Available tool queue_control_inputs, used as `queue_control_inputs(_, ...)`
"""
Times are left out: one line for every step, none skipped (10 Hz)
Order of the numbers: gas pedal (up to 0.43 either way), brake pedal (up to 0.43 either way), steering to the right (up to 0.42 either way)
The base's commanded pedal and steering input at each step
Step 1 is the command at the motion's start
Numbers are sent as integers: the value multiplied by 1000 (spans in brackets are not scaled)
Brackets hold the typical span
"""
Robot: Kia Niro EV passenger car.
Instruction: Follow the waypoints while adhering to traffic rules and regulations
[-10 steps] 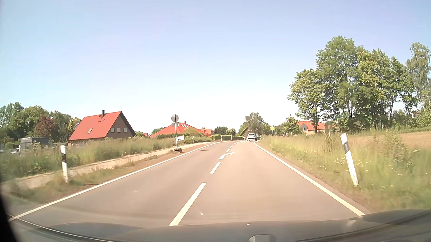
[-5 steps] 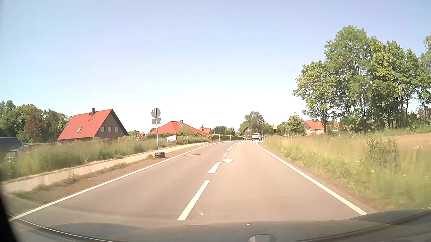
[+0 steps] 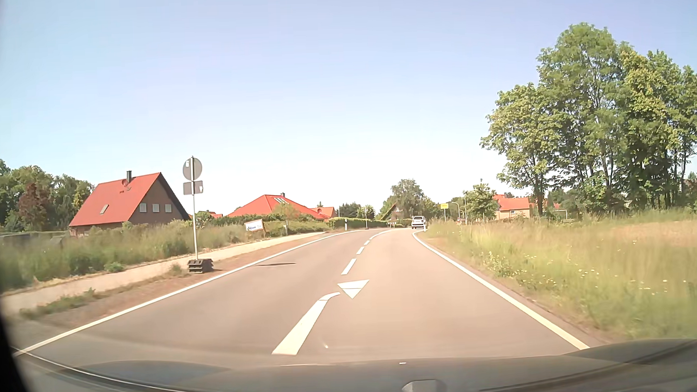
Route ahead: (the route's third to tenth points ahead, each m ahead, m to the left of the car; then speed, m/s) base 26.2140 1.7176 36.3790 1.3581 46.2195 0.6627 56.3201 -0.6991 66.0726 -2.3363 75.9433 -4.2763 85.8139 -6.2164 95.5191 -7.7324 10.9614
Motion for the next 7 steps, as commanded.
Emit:
queue_control_inputs(110,6,11)
queue_control_inputs(98,6,10)
queue_control_inputs(98,6,10)
queue_control_inputs(98,6,10)
queue_control_inputs(98,6,10)
queue_control_inputs(98,6,6)
queue_control_inputs(98,6,3)
